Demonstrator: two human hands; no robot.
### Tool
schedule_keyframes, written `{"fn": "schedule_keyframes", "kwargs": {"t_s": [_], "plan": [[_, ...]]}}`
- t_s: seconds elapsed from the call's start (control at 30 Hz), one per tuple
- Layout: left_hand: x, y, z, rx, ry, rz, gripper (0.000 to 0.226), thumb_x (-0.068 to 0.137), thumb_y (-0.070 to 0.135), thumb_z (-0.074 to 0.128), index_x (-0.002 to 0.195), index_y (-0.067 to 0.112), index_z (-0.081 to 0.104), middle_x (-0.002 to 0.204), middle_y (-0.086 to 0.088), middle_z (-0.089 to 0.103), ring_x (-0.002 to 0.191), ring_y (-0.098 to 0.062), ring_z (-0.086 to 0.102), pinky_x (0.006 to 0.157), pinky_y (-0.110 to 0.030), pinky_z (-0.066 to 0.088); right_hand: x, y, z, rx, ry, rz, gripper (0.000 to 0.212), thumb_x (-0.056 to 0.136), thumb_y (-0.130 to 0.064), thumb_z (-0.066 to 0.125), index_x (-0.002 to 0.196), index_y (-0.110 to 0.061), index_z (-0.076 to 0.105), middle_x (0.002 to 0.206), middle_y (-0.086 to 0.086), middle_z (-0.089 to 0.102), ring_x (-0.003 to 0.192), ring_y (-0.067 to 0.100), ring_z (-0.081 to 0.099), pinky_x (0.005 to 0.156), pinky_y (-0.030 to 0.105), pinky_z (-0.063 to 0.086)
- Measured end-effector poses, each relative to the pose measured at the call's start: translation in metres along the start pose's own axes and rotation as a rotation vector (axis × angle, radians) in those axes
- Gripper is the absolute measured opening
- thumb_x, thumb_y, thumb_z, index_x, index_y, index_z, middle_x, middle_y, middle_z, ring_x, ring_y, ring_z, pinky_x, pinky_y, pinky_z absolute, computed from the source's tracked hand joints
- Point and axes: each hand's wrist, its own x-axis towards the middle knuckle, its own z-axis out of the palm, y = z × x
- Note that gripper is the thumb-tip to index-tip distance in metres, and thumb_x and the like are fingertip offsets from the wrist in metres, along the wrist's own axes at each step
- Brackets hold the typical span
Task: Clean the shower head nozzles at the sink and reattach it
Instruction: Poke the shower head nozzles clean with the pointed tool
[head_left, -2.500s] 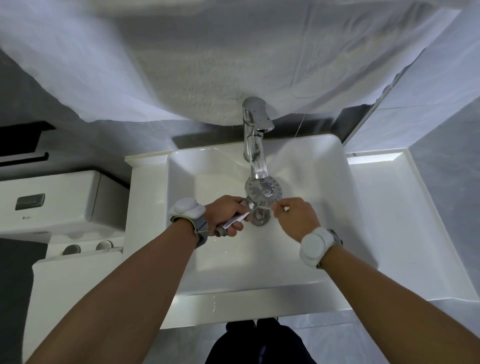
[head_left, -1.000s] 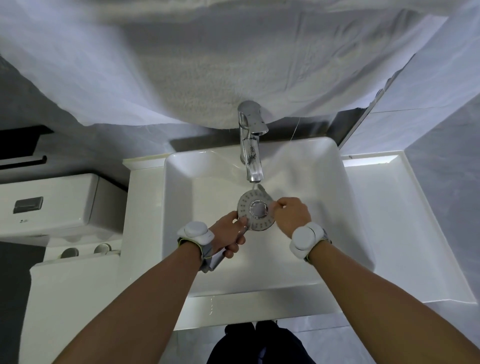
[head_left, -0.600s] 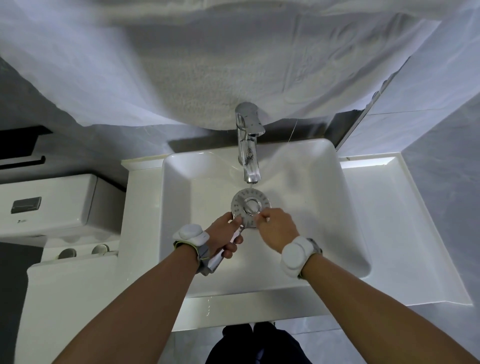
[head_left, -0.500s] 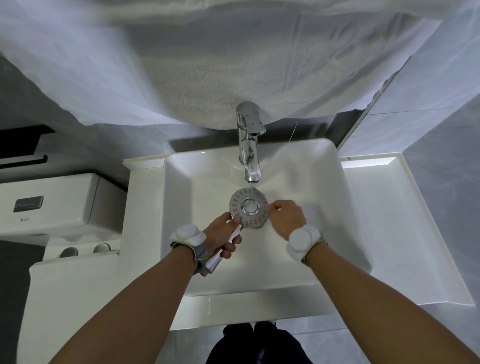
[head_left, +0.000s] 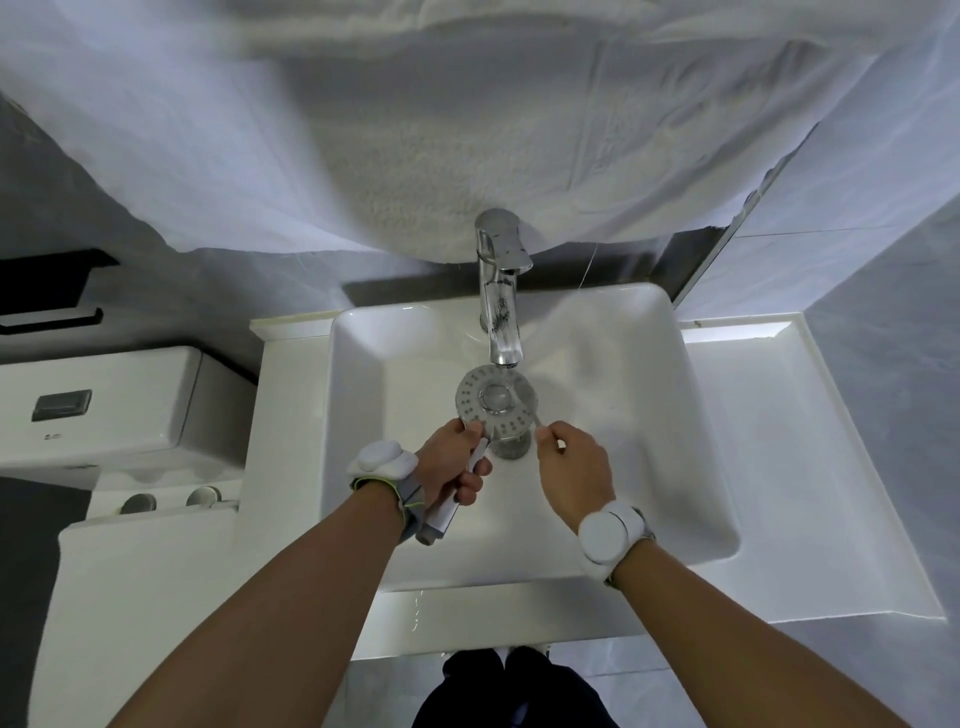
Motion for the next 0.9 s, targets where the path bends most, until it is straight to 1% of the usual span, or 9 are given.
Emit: {"fn": "schedule_keyframes", "kwargs": {"t_s": [0.1, 0.2, 0.3, 0.37, 0.43, 0.53, 0.63, 0.7, 0.9], "plan": [[0.0, -0.005, 0.003, -0.006, -0.017, -0.024, 0.029, 0.105, 0.042, 0.034, 0.088, 0.019, 0.035, 0.067, -0.005, 0.04, 0.035, -0.008, 0.027, 0.037, -0.013, 0.029, 0.015, -0.005, -0.012, -0.054, -0.033, 0.088, 0.035, 0.1, -0.032, 0.045, 0.08, -0.008, 0.061, 0.076, 0.009, 0.062, 0.073, 0.03, 0.057, 0.06, 0.029, 0.04], [-0.002, -0.003, 0.004, -0.02, -0.027, -0.046, 0.029, 0.105, 0.041, 0.036, 0.087, 0.018, 0.036, 0.065, -0.004, 0.042, 0.036, -0.008, 0.028, 0.038, -0.013, 0.028, 0.025, -0.026, -0.038, 0.072, 0.093, 0.074, 0.035, 0.099, -0.034, 0.046, 0.086, -0.007, 0.064, 0.084, 0.01, 0.066, 0.081, 0.032, 0.061, 0.069, 0.031, 0.044], [-0.003, 0.006, 0.007, -0.066, -0.022, -0.058, 0.027, 0.105, 0.037, 0.037, 0.088, 0.017, 0.042, 0.063, -0.004, 0.044, 0.035, -0.008, 0.03, 0.037, -0.014, 0.029, 0.03, -0.078, -0.064, 0.341, 0.155, -0.065, 0.038, 0.097, -0.049, 0.044, 0.08, -0.018, 0.059, 0.072, -0.005, 0.061, 0.067, 0.016, 0.056, 0.065, 0.031, 0.045], [-0.005, 0.012, 0.01, -0.088, -0.017, -0.065, 0.026, 0.104, 0.036, 0.04, 0.088, 0.015, 0.045, 0.062, -0.004, 0.045, 0.035, -0.008, 0.031, 0.037, -0.014, 0.028, 0.032, -0.116, -0.076, 0.472, 0.11, -0.113, 0.047, 0.089, -0.064, 0.044, 0.074, -0.021, 0.055, 0.058, -0.013, 0.052, 0.055, 0.009, 0.047, 0.058, 0.028, 0.04], [-0.007, 0.016, 0.012, -0.095, -0.012, -0.066, 0.026, 0.104, 0.035, 0.041, 0.088, 0.015, 0.046, 0.063, -0.004, 0.044, 0.035, -0.008, 0.031, 0.037, -0.014, 0.028, 0.037, -0.145, -0.08, 0.534, 0.03, -0.12, 0.057, 0.08, -0.072, 0.048, 0.07, -0.016, 0.052, 0.052, -0.01, 0.045, 0.049, 0.01, 0.039, 0.054, 0.031, 0.035], [-0.013, 0.018, 0.012, -0.097, -0.012, -0.071, 0.025, 0.104, 0.036, 0.041, 0.09, 0.017, 0.046, 0.062, -0.003, 0.043, 0.034, -0.008, 0.031, 0.037, -0.013, 0.029, 0.042, -0.161, -0.076, 0.529, -0.017, -0.118, 0.049, 0.083, -0.062, 0.06, 0.065, -0.018, 0.047, 0.051, -0.007, 0.041, 0.045, 0.01, 0.036, 0.048, 0.027, 0.034], [-0.016, 0.019, 0.008, -0.094, 0.007, -0.062, 0.022, 0.104, 0.036, 0.041, 0.094, 0.017, 0.046, 0.06, -0.004, 0.044, 0.035, -0.008, 0.031, 0.037, -0.013, 0.029, 0.043, -0.154, -0.071, 0.538, -0.028, -0.11, 0.039, 0.085, -0.049, 0.065, 0.074, -0.013, 0.055, 0.056, -0.003, 0.044, 0.049, 0.013, 0.037, 0.049, 0.028, 0.034], [-0.018, 0.02, 0.005, -0.091, 0.021, -0.049, 0.022, 0.104, 0.036, 0.041, 0.095, 0.016, 0.045, 0.061, -0.004, 0.044, 0.034, -0.008, 0.031, 0.037, -0.013, 0.03, 0.042, -0.148, -0.066, 0.534, -0.035, -0.117, 0.041, 0.085, -0.05, 0.066, 0.076, -0.012, 0.056, 0.059, -0.001, 0.045, 0.051, 0.013, 0.037, 0.052, 0.029, 0.036], [-0.015, 0.011, -0.006, -0.037, 0.089, -0.024, 0.023, 0.104, 0.037, 0.042, 0.098, 0.015, 0.048, 0.059, -0.006, 0.049, 0.035, -0.011, 0.035, 0.039, -0.017, 0.035, 0.038, -0.12, -0.06, 0.475, 0.08, -0.205, 0.047, 0.094, -0.056, 0.044, 0.07, -0.017, 0.05, 0.063, 0.001, 0.048, 0.058, 0.015, 0.043, 0.056, 0.031, 0.039]]}}
